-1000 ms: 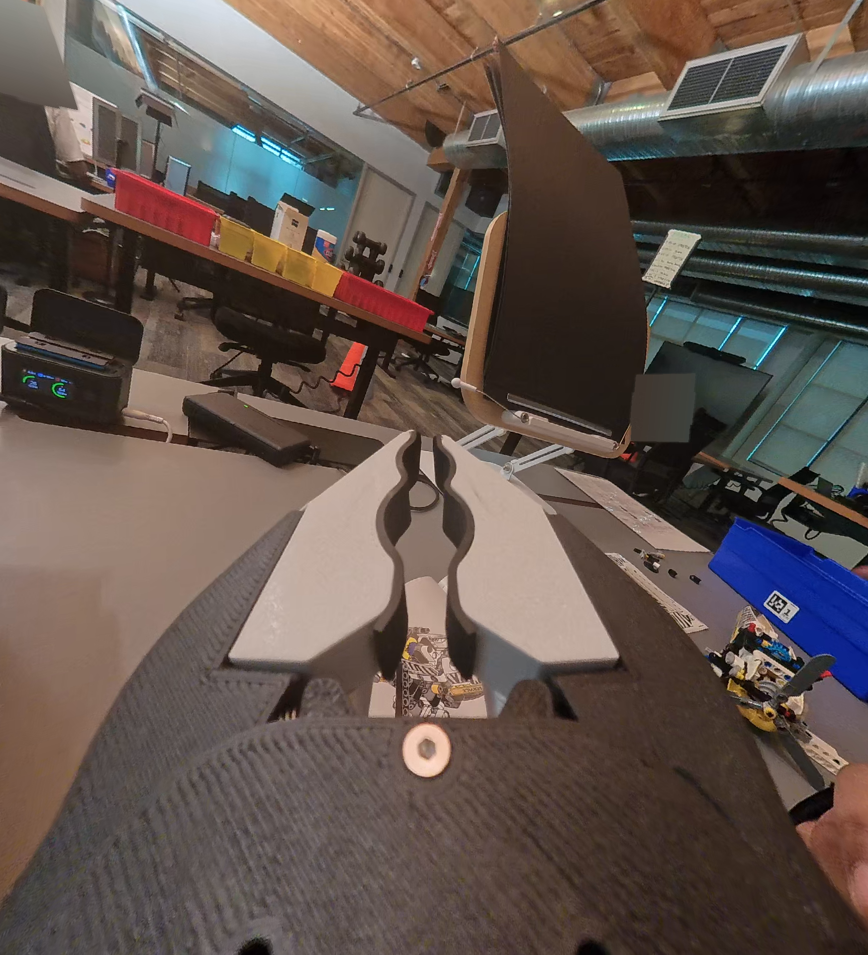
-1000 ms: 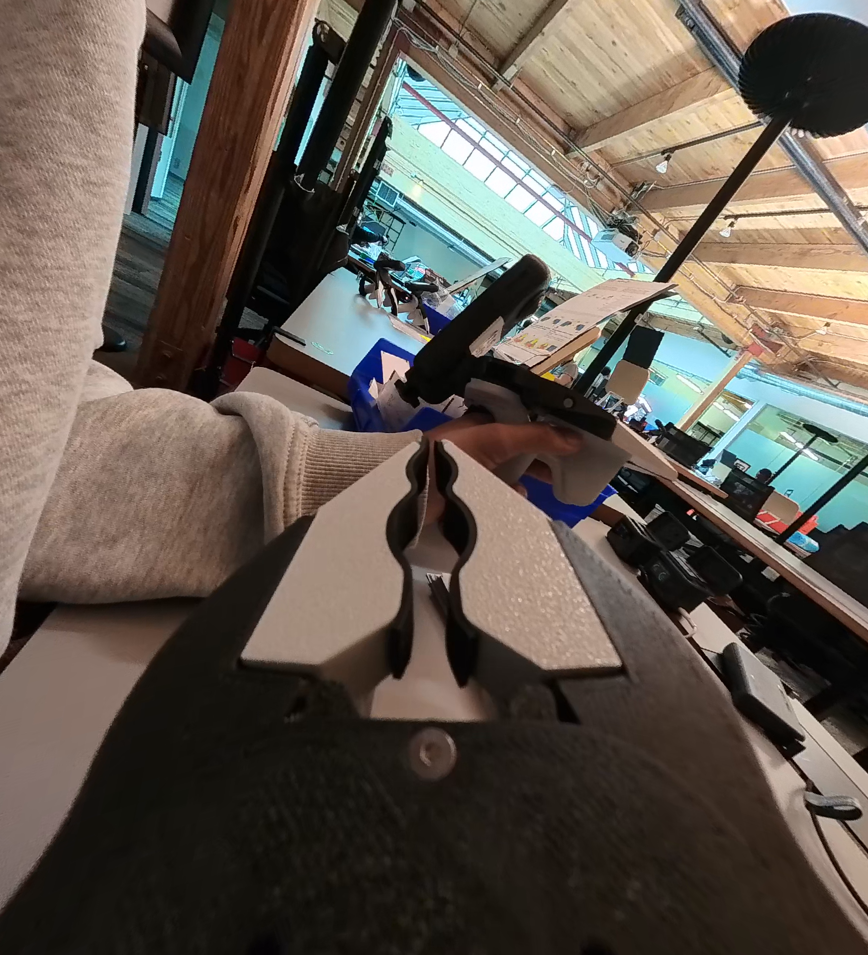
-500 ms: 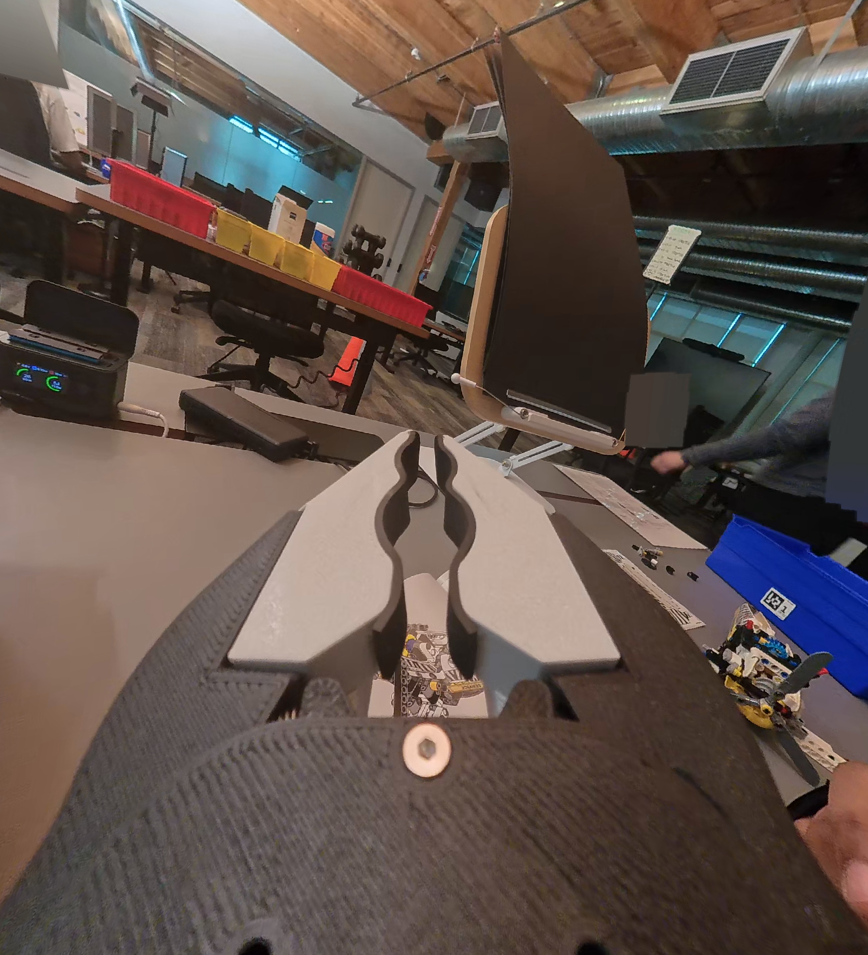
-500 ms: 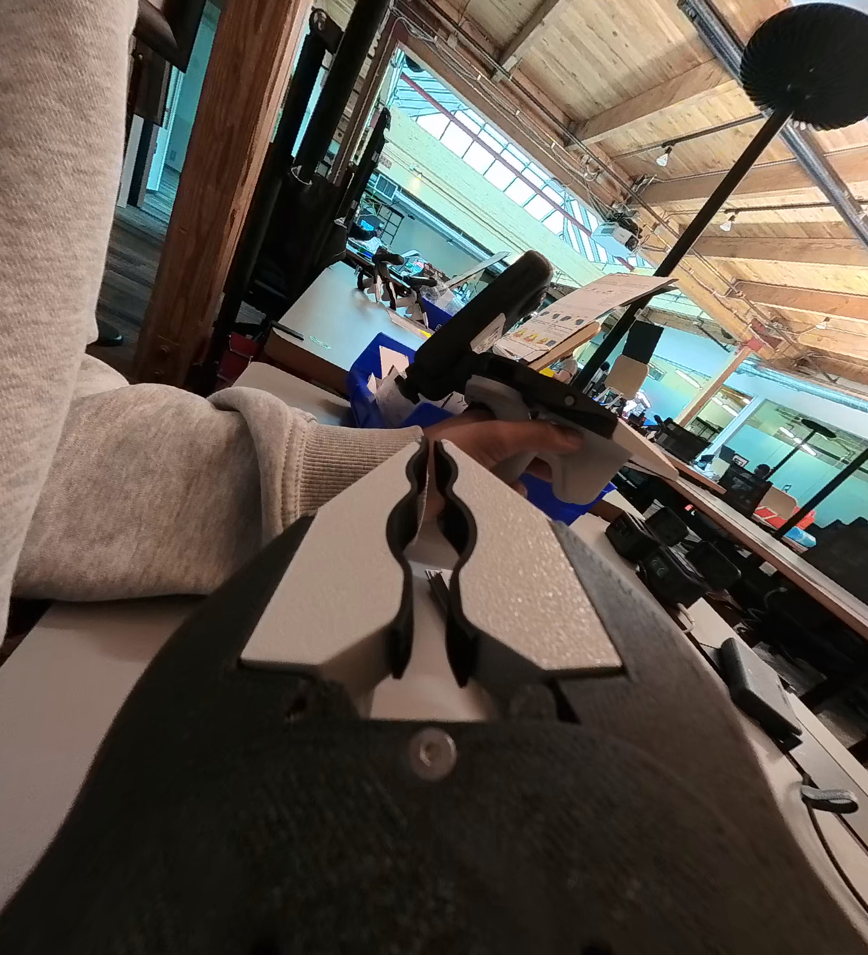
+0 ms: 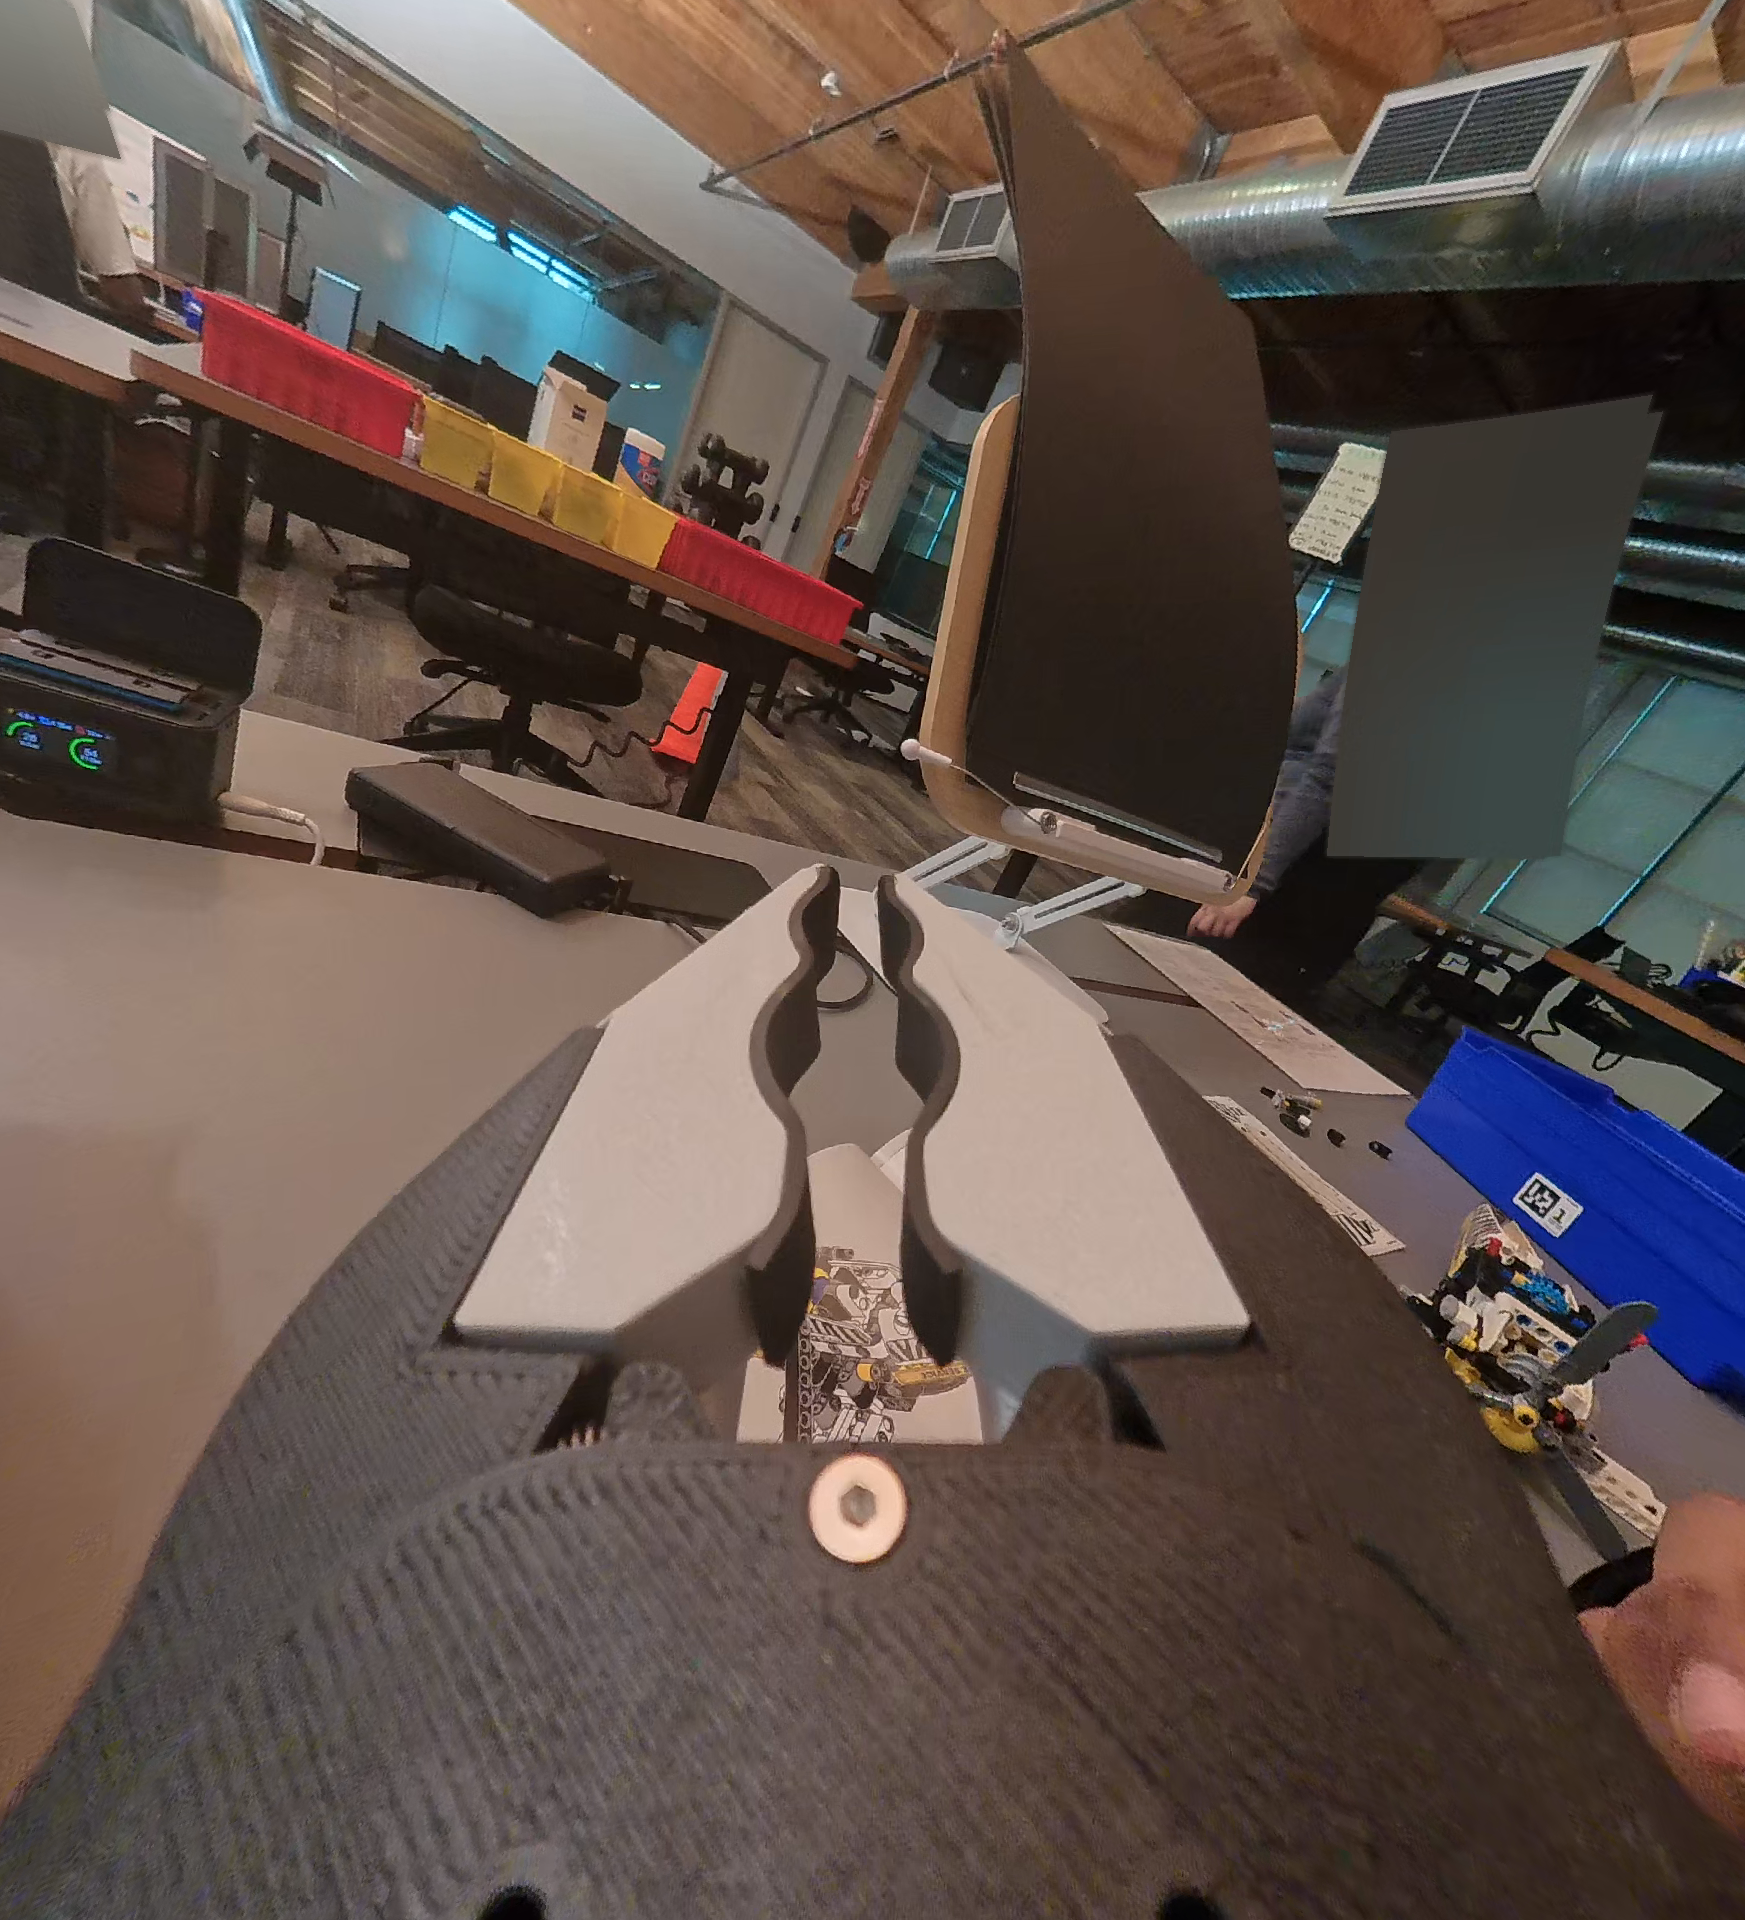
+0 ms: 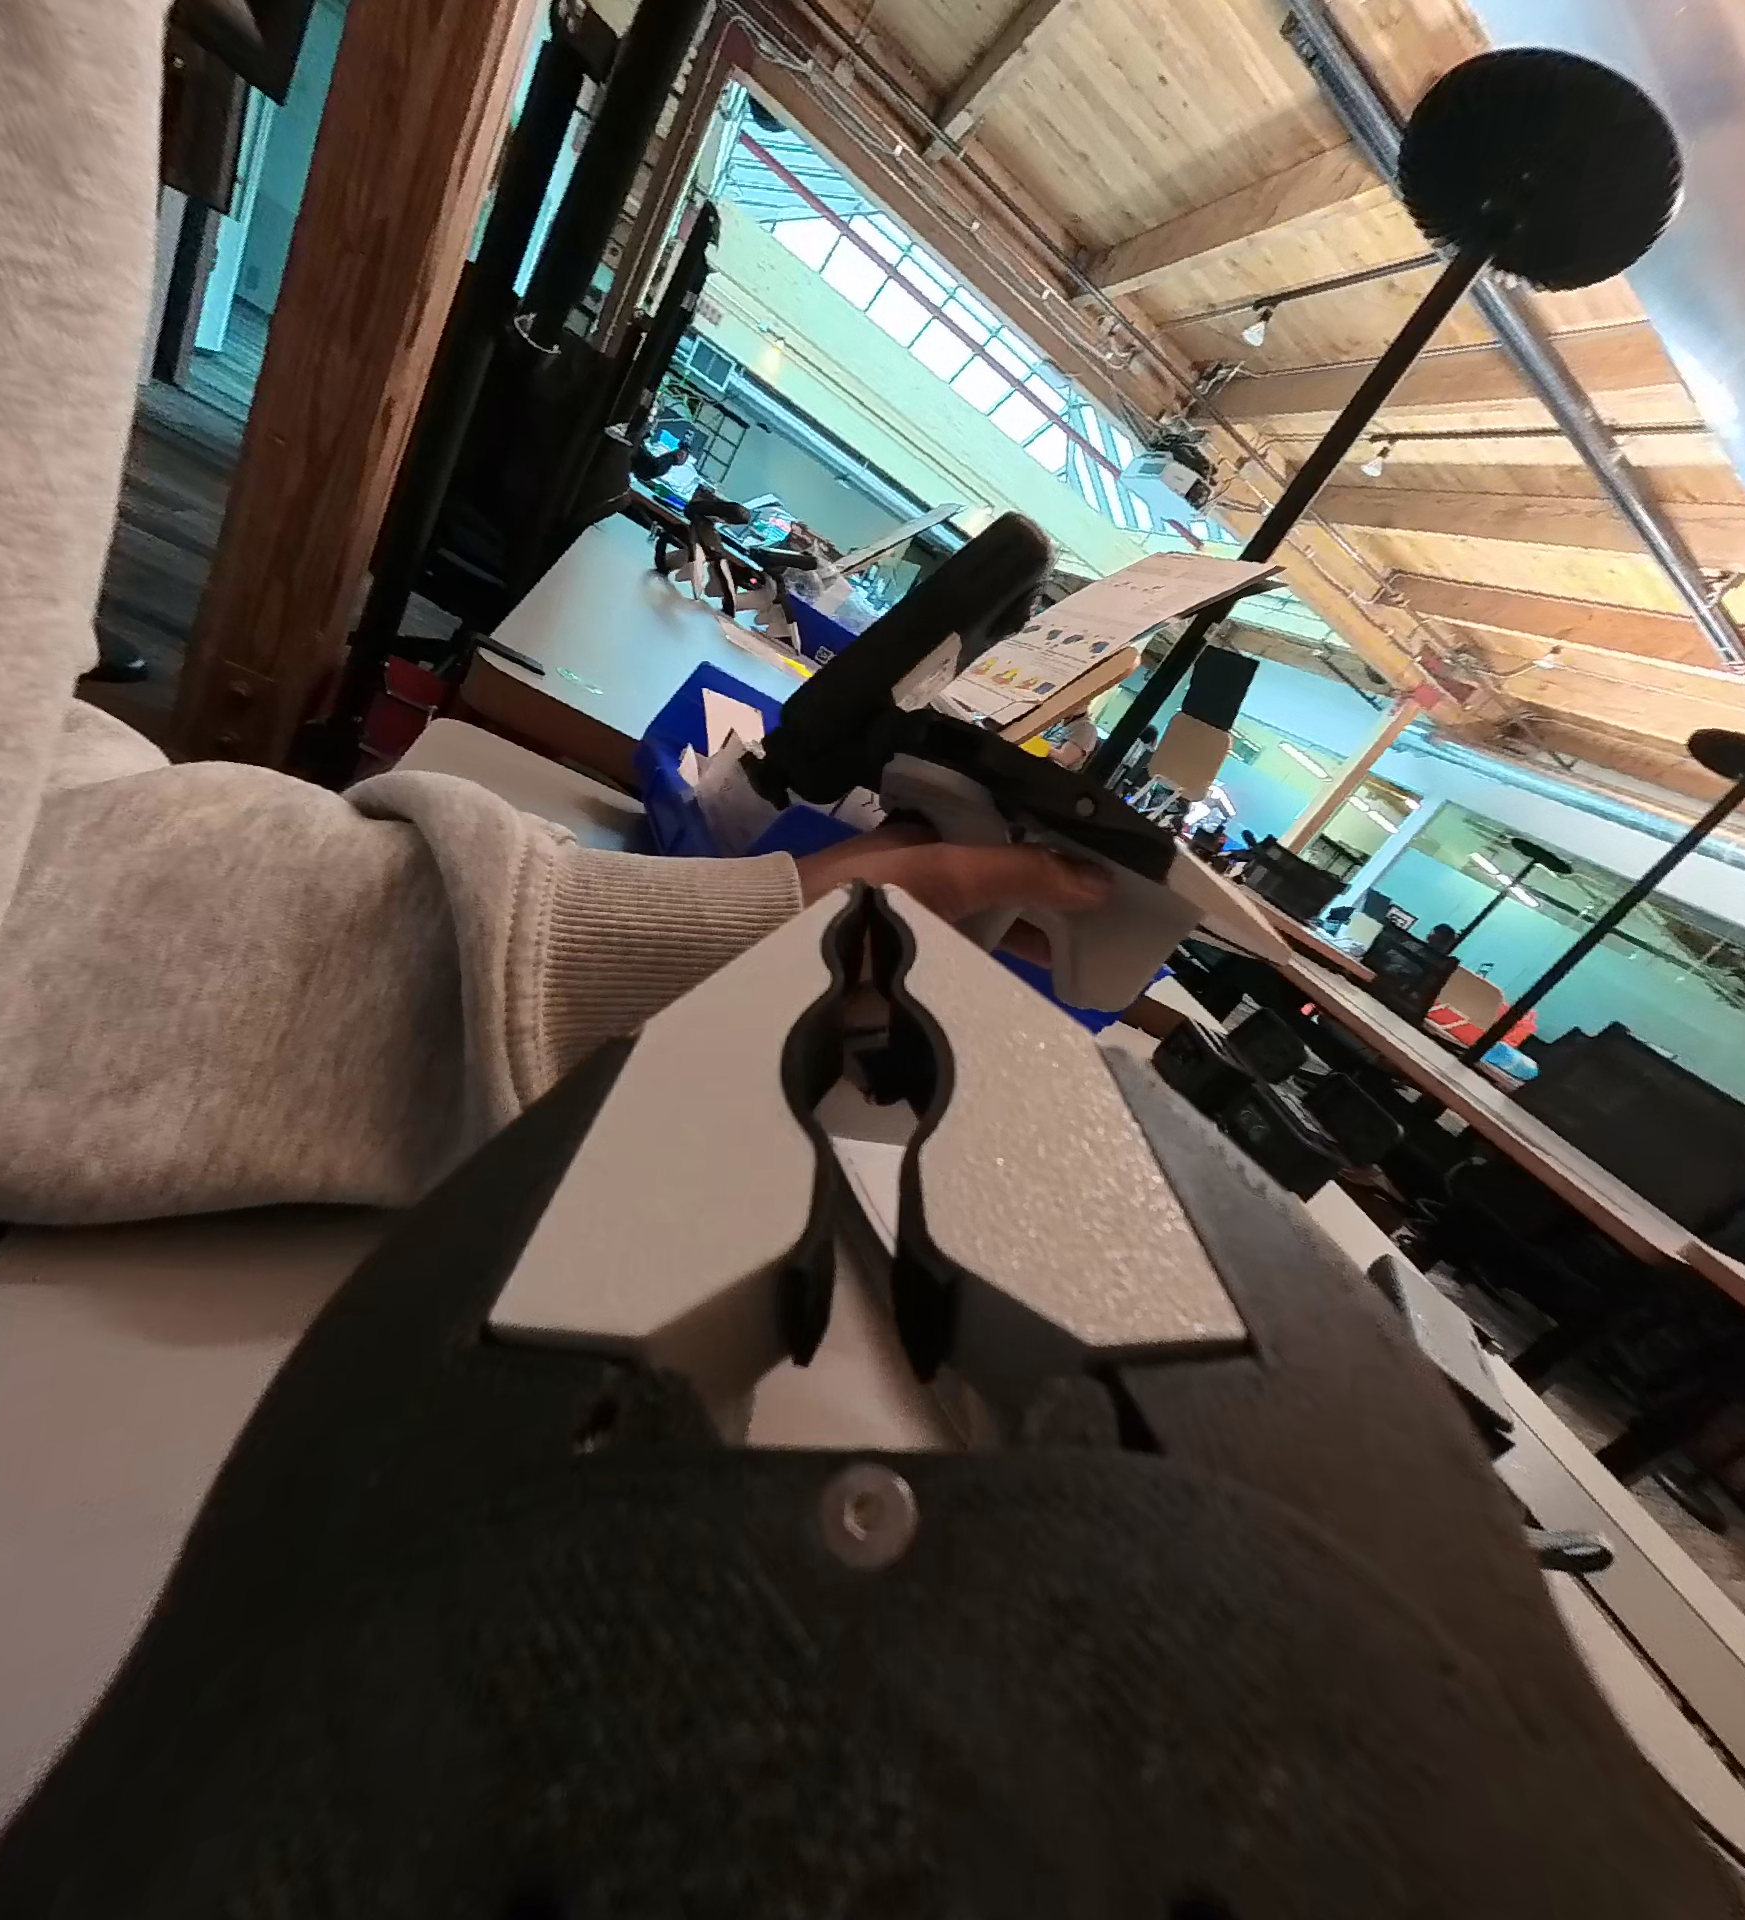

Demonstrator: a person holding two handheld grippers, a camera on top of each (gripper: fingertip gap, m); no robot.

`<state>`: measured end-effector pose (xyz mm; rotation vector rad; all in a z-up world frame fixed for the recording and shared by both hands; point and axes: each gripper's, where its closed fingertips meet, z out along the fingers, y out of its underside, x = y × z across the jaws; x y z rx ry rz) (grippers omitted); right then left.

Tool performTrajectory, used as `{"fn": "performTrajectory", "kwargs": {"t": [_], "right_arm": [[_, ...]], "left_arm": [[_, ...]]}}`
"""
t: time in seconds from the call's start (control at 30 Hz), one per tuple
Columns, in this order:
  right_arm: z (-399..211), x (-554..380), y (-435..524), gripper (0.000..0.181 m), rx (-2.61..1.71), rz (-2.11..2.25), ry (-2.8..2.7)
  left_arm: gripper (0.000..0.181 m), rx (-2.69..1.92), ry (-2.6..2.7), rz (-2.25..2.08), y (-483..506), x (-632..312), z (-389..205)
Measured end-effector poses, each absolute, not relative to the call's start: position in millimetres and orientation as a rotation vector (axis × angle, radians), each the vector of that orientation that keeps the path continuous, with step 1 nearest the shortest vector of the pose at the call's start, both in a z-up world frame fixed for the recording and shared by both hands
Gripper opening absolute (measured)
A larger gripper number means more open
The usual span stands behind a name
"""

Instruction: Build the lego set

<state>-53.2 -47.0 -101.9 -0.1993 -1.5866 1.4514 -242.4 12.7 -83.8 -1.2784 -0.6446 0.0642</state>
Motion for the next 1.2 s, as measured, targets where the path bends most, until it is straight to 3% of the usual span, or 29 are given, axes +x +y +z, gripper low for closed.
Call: {"fn": "performTrajectory", "kwargs": {"t": [0.5,0.77,1.2], "right_arm": [[-109.6,-61.9,-41.0,0.000,-0.238,1.379,-1.600],[-112.7,-66.6,-36.7,0.000,-0.259,1.342,-1.596],[-118.6,-79.8,-24.0,0.000,-0.384,1.354,-1.599]], "left_arm": [[0.010,-1.324,-0.667,0.023,20.1,-243.3,-94.3],[0.028,-1.571,-0.686,-0.049,48.5,-234.1,-135.1],[0.041,-1.507,-0.724,0.078,34.8,-247.0,-124.2]]}}
